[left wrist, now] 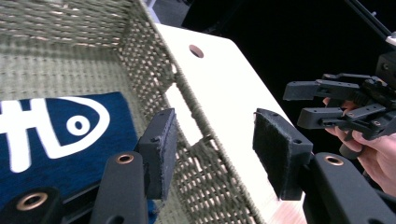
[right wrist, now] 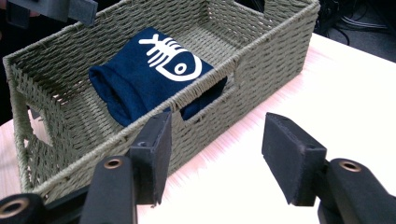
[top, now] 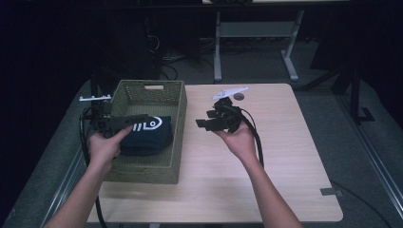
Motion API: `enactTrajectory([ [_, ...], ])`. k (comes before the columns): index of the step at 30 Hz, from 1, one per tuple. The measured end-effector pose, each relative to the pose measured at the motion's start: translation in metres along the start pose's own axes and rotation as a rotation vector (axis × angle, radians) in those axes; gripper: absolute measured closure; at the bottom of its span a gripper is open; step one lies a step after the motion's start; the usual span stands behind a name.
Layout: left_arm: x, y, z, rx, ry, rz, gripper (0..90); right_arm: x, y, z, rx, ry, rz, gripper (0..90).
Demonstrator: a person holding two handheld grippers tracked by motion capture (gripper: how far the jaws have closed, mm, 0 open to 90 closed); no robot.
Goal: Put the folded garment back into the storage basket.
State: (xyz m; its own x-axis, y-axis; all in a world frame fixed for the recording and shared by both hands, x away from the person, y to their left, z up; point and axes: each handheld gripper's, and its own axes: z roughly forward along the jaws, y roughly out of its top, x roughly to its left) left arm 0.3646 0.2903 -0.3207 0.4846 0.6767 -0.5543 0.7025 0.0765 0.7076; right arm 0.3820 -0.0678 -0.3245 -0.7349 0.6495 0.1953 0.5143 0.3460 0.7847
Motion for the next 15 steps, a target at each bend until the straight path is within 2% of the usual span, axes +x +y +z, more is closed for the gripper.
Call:
enactTrajectory([
  [8,-0.016,-0.002,0.014,0.001,-0.031,0.024,48.0,-0.007,-0.009,-0.012,0.015,-0.026,0.004,38.3],
  [15,-0.029,-0.004,0.029,0.028,-0.052,0.053,47.2,-0.016,-0.019,-0.026,0.007,-0.051,0.015,37.5],
])
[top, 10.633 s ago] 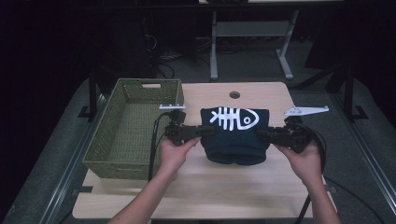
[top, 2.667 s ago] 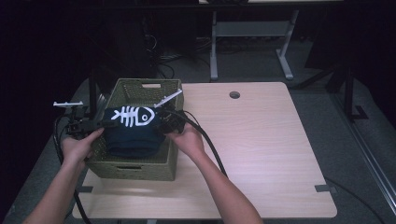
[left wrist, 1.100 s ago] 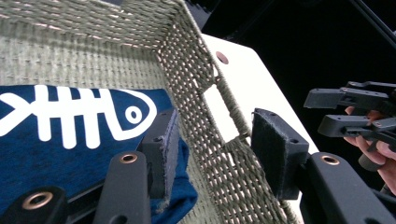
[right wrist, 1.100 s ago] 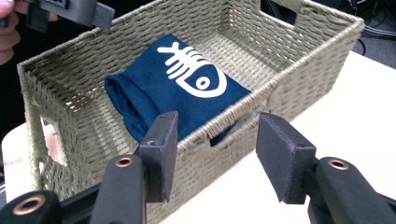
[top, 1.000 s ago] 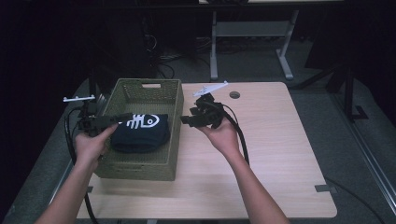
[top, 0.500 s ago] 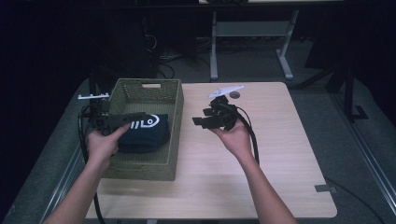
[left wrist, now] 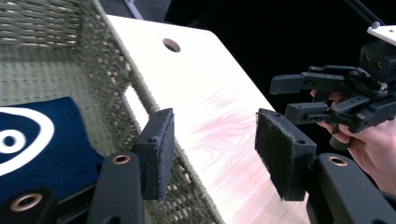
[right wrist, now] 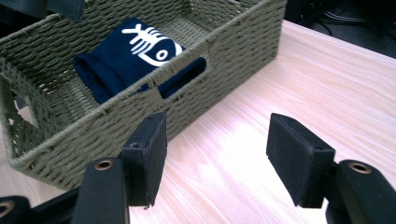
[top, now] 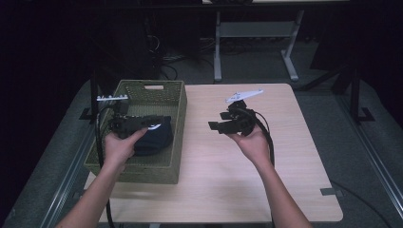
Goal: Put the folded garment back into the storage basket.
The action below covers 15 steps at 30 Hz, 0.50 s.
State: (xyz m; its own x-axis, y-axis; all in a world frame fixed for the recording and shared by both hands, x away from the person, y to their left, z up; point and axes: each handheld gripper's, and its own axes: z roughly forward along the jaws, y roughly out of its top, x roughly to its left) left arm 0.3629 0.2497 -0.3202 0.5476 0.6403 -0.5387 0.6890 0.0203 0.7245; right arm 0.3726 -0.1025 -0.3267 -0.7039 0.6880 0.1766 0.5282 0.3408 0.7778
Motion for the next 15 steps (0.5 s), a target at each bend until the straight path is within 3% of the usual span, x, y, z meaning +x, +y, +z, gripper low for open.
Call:
enactTrajectory([
  [15,-0.015,-0.002,0.019,0.02,-0.029,0.025,45.1,-0.016,-0.02,-0.024,0.007,-0.048,0.022,35.3],
])
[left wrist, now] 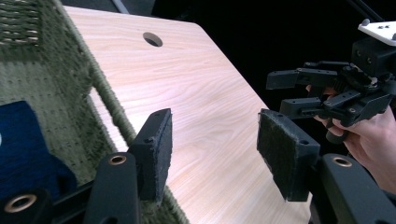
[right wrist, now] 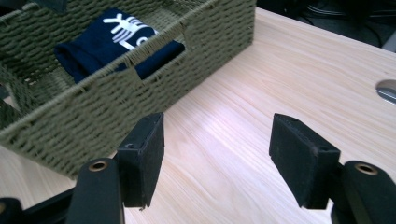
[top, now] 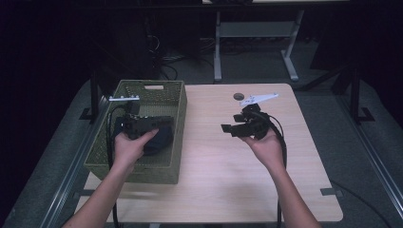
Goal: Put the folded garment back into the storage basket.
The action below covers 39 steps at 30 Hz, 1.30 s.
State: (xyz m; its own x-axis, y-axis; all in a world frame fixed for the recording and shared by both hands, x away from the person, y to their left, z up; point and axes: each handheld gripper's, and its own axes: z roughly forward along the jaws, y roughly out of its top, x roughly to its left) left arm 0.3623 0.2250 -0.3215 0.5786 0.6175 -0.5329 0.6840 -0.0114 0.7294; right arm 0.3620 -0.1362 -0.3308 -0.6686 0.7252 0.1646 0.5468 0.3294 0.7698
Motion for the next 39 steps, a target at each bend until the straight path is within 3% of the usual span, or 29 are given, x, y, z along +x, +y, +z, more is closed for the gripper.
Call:
enactTrajectory([
  [19,-0.039,-0.004,0.04,0.04,-0.034,0.073,42.3,-0.03,-0.032,-0.037,-0.018,-0.062,0.041,34.1],
  [23,-0.046,-0.006,0.049,0.043,-0.039,0.065,40.0,-0.036,-0.041,-0.045,-0.019,-0.082,0.045,32.9],
  [27,-0.056,-0.009,0.06,0.052,-0.046,0.082,38.8,-0.042,-0.05,-0.053,-0.03,-0.103,0.05,32.2],
  [39,-0.091,-0.03,0.092,0.077,-0.079,0.126,33.3,-0.066,-0.091,-0.08,-0.03,-0.175,0.098,29.5],
])
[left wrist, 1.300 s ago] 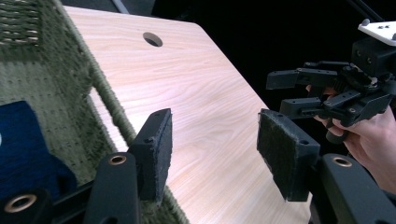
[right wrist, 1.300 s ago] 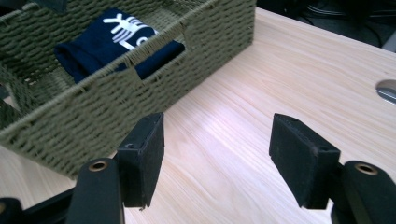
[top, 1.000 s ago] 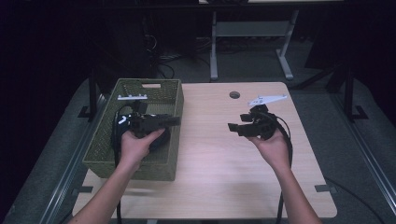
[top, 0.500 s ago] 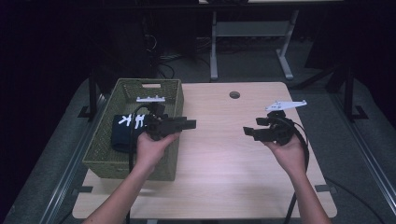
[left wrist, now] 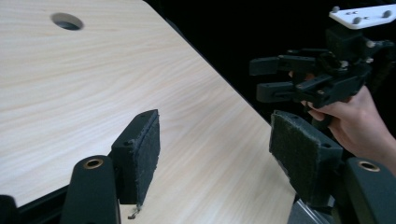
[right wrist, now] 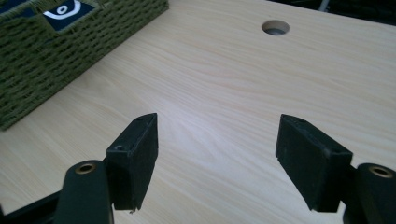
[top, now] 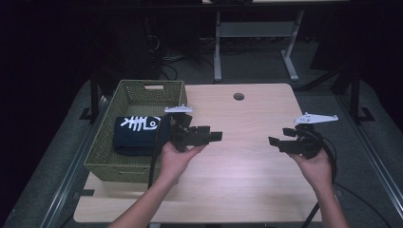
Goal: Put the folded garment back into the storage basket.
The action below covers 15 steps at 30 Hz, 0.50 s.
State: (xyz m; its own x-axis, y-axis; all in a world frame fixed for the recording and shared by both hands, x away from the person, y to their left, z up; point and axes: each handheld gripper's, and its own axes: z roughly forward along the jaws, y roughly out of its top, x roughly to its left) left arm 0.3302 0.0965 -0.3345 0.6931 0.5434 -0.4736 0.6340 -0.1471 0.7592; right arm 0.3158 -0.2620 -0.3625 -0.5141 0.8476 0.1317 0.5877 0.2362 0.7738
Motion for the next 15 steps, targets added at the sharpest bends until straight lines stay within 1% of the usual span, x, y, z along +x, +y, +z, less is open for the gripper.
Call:
enactTrajectory([
  [2,-0.006,-0.006,0.006,0.017,-0.007,0.018,32.7,-0.006,-0.008,-0.003,0.002,-0.012,0.007,29.5],
  [4,-0.01,-0.011,0.01,0.022,-0.001,0.03,31.1,-0.01,-0.015,-0.004,0.013,-0.025,0.013,29.4],
  [7,-0.015,-0.019,0.015,0.029,-0.014,0.029,30.1,-0.017,-0.028,-0.005,0.016,-0.035,0.032,29.4],
  [8,-0.016,-0.021,0.017,0.035,-0.009,0.037,29.6,-0.019,-0.032,-0.006,0.021,-0.036,0.042,29.4],
  [9,-0.018,-0.024,0.018,0.036,-0.01,0.038,28.5,-0.021,-0.035,-0.006,0.02,-0.034,0.045,29.4],
  [10,-0.018,-0.027,0.019,0.036,-0.022,0.027,28.1,-0.022,-0.038,-0.007,0.02,-0.031,0.049,29.4],
  [11,-0.02,-0.03,0.02,0.042,-0.027,0.026,28.2,-0.022,-0.041,-0.008,0.019,-0.033,0.052,29.4],
  [13,-0.022,-0.036,0.021,0.048,-0.016,0.045,28.0,-0.024,-0.046,-0.01,0.008,-0.04,0.053,29.2],
  [15,-0.023,-0.042,0.02,0.036,-0.017,0.048,27.5,-0.022,-0.051,-0.013,-0.007,-0.035,0.067,28.2],
])
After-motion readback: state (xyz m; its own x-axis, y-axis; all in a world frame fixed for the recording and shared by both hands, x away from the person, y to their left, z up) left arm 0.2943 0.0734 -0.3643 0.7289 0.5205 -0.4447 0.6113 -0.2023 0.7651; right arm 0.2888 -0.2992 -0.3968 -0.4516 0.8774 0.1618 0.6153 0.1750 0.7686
